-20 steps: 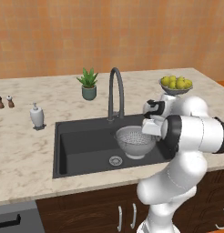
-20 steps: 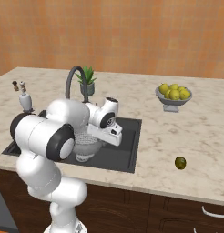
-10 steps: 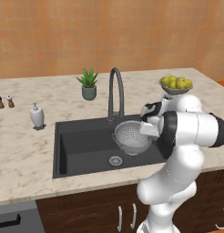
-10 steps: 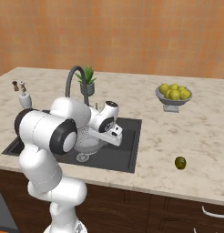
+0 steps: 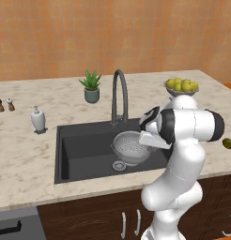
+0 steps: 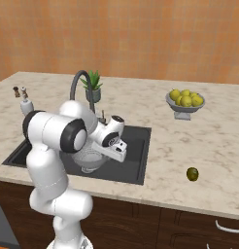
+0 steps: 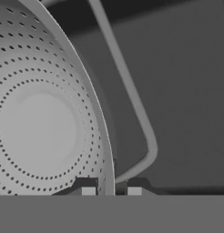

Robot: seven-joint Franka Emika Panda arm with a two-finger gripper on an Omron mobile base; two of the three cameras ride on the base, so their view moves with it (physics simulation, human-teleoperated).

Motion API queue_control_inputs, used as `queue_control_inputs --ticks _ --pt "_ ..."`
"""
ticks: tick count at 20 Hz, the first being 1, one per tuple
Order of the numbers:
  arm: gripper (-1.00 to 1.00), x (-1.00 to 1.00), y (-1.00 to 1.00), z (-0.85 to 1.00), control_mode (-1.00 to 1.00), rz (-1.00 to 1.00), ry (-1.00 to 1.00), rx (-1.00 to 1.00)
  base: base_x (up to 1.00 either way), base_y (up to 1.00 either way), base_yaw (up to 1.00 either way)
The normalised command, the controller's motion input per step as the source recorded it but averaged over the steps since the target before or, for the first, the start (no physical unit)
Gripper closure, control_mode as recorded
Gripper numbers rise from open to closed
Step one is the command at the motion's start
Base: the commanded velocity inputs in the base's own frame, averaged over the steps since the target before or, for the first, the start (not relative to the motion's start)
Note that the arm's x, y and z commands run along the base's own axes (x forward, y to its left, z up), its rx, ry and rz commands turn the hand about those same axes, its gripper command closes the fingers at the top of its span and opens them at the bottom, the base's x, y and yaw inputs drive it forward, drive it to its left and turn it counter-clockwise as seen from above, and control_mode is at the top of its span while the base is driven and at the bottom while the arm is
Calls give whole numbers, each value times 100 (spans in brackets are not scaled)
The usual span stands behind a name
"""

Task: Put the colander in the sink, put the kiwi in the colander, and turn on the sink faucet and pour water over the colander.

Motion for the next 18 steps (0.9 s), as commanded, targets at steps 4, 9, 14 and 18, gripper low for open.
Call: queue_control_inputs --ticks 4,9,14,18 --pt "100 15 20 -31 -100 3 10 7 0 0 0" --pt "100 15 20 -36 -100 4 11 3 0 0 0" --pt "100 21 18 -36 -100 4 6 0 0 0 0" --pt "100 14 13 -36 -100 4 2 0 0 0 0"
